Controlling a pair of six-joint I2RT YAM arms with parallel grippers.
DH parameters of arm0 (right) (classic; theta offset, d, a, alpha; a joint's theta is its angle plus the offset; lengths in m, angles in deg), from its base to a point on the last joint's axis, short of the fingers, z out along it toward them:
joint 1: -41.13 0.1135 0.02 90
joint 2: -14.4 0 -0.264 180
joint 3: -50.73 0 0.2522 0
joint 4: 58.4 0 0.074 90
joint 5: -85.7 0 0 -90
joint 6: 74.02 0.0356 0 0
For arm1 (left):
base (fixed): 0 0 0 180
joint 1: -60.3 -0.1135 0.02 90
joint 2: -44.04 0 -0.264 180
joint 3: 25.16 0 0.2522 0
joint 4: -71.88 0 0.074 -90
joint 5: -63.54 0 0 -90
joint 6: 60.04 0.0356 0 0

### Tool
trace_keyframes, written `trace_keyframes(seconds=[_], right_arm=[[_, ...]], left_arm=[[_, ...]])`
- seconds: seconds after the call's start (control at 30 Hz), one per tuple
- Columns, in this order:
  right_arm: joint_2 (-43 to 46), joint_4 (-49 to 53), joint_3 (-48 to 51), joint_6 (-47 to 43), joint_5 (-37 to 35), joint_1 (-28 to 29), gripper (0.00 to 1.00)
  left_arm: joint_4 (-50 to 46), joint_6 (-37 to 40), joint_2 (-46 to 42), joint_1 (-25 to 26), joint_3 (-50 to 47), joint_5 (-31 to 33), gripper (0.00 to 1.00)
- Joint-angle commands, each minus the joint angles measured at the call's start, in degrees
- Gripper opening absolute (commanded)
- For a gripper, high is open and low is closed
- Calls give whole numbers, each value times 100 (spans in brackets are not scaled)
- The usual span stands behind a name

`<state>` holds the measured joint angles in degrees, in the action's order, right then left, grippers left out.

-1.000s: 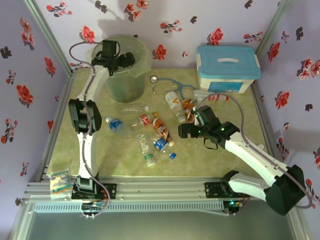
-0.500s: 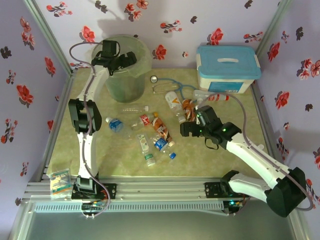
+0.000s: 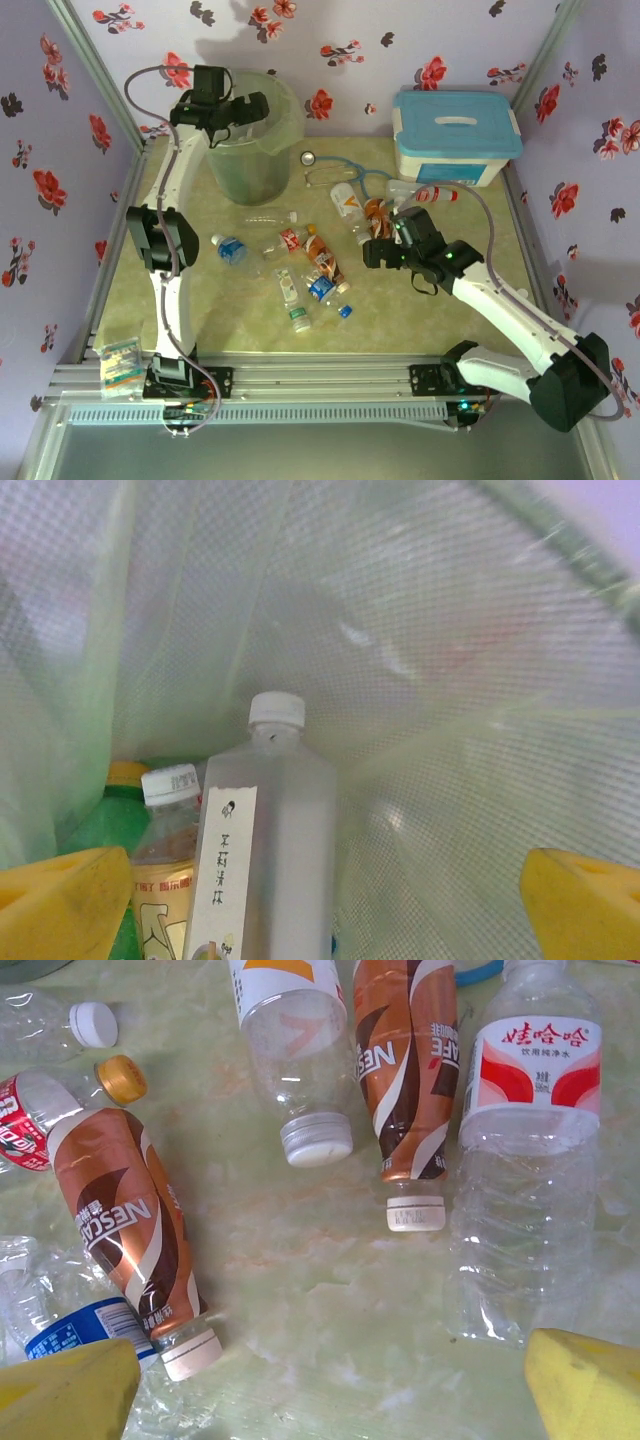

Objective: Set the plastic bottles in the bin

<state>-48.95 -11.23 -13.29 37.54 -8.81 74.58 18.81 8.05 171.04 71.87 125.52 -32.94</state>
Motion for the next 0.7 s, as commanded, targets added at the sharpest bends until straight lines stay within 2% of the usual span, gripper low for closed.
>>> trace_keyframes(seconds=[0.0,0.07,0.2,0.3,0.4,0.5,0.67], right_arm=[[-460,303,-480,-395,183,-32,99],[-846,407,-770,-589,383,-16,99],[-1537,334,-1224,-729,311,12,95],[-2067,476,-1694,-856,49,12,92],[-2593,440,-2063,-1048,12,12,92],[-3132,433,-2439,-1169,131,12,90],[-3878,533,-3039,-1293,208,12,85]], left_arm=[[-512,416,-343,-6,467,-35,100],[-636,616,-467,-27,566,-27,100],[-916,695,-904,-244,530,-125,100],[-976,866,-1614,-324,-16,-98,100],[-746,917,-2681,-316,-1301,-116,100],[-113,755,-4028,-309,-3224,-137,100],[786,-69,-6134,-293,-5998,-239,100]])
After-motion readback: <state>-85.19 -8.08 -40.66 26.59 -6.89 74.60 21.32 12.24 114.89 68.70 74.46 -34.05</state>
